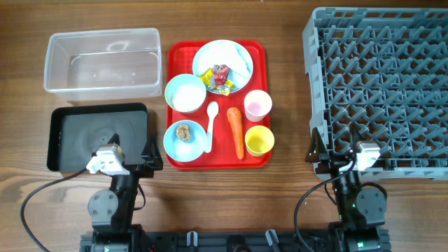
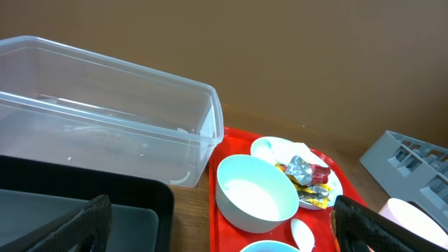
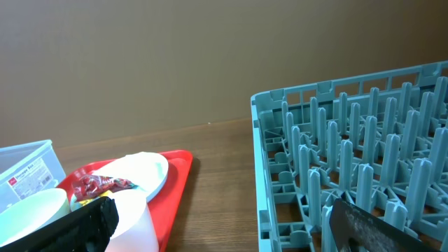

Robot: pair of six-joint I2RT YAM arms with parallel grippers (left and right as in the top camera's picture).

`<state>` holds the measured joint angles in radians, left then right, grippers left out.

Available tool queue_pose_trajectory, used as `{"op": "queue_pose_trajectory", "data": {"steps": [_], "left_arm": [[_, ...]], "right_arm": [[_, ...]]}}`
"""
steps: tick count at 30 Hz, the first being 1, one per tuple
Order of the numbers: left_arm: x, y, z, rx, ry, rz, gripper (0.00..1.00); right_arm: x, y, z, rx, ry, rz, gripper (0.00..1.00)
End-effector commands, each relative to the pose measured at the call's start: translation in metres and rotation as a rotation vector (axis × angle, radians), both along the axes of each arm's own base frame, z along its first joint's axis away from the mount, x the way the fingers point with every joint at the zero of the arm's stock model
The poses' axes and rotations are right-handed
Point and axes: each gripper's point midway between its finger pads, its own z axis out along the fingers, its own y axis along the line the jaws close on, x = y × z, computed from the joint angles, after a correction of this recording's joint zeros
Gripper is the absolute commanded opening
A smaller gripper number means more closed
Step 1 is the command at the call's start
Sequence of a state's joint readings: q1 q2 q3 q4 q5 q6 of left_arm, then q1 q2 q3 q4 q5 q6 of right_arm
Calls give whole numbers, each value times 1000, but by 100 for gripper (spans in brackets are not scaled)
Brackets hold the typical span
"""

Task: Sort waste into correct bins and load items into the dishwasher rack

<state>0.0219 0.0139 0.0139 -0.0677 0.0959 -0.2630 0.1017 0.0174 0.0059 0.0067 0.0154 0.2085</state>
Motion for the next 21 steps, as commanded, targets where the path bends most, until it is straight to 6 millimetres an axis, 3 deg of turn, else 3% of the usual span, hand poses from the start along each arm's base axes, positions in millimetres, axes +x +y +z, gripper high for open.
{"op": "queue_pose_trajectory", "data": {"steps": [1,21], "left_arm": [[0,1,-2,24,-1,-1,100],[0,1,-2,24,-1,-1,100]], "right_arm": [[0,2,1,4,-5,13,100],[0,2,1,4,-4,13,100]]}}
